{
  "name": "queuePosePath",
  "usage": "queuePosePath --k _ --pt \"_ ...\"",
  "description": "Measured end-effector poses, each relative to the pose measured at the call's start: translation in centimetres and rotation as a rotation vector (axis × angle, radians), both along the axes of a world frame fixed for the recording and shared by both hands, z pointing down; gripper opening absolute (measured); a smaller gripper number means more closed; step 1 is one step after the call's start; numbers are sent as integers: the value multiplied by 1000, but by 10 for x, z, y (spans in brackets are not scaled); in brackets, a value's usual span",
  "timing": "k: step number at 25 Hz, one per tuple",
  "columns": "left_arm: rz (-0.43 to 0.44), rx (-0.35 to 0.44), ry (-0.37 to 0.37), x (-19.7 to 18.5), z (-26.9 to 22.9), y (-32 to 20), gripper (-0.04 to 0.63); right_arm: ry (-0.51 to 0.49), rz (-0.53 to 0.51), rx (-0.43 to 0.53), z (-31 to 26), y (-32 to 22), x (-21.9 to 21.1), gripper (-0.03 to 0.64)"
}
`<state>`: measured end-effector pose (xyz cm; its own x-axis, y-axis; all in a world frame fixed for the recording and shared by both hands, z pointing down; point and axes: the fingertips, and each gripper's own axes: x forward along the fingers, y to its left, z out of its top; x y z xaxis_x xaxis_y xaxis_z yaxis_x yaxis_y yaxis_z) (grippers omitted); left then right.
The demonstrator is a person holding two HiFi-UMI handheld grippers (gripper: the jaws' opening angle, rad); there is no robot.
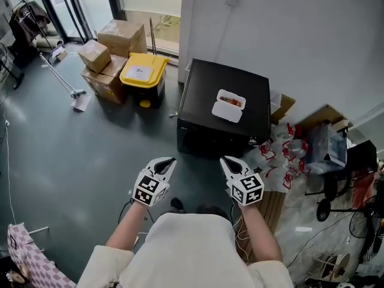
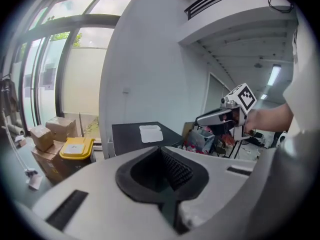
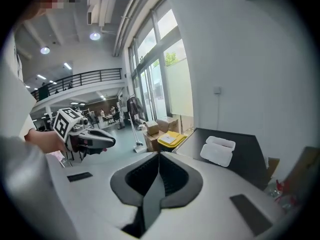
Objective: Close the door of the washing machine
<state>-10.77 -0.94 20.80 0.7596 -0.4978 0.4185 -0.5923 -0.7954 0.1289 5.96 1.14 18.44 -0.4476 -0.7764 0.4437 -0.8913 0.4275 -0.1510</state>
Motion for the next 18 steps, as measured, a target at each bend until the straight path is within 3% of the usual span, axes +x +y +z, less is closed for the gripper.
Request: queuePosePath --k 8,18 --pt "-9 133 31 6 -54 6 12 -13 -2 100 -47 16 27 32" --pt "-107 178 64 21 -93 9 13 -57 -21 177 -81 15 57 31"
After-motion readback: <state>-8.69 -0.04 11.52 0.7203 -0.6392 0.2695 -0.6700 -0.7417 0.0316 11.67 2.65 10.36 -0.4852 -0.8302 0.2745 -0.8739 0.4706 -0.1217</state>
